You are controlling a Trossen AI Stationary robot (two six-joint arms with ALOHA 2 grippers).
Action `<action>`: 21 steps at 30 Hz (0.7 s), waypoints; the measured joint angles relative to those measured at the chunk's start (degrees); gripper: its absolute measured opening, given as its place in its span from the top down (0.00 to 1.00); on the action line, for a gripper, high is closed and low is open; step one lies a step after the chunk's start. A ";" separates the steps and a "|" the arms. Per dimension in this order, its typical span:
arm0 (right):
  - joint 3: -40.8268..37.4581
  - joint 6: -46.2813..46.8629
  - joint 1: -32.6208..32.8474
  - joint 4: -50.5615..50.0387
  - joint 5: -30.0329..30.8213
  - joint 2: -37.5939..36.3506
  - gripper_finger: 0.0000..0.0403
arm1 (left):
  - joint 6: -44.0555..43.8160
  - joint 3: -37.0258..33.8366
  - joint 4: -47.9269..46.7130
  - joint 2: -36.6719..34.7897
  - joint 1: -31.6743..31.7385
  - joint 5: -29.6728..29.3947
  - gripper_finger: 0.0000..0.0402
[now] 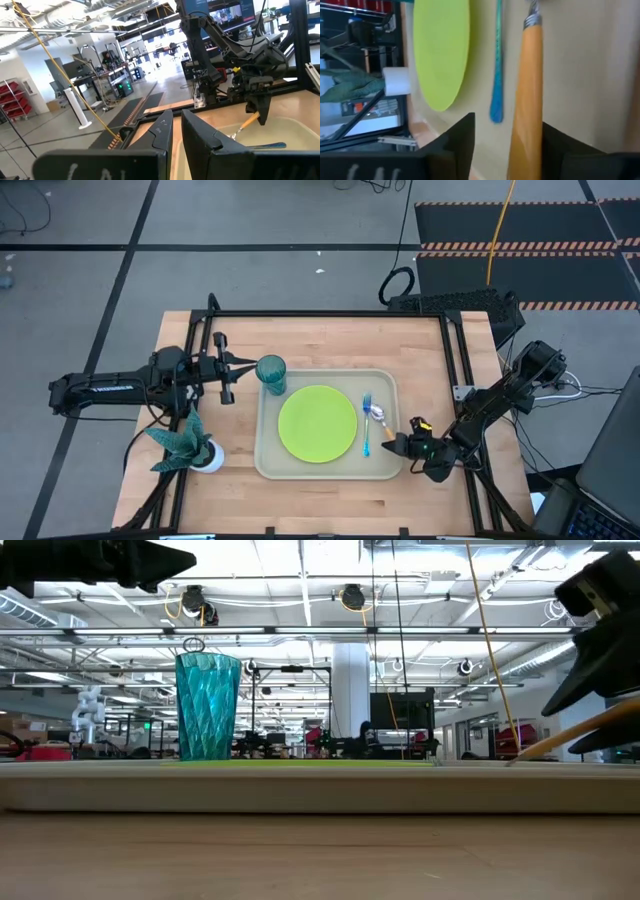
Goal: Pick and place plate/cup/fork/spoon on tray
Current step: Put the yellow spoon on the gray serving tray
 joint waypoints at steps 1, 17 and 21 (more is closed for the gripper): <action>0.00 -0.60 -0.04 0.99 0.00 0.00 0.62 | 0.00 0.00 -0.01 0.00 0.00 -0.01 0.90; -0.02 -6.99 -4.81 7.50 -10.37 -0.04 0.54 | -0.04 0.00 -0.27 0.00 -0.02 0.00 0.90; -0.04 -4.88 -4.87 6.10 -10.60 -0.04 0.54 | -0.07 0.00 -0.35 0.00 0.00 0.00 0.90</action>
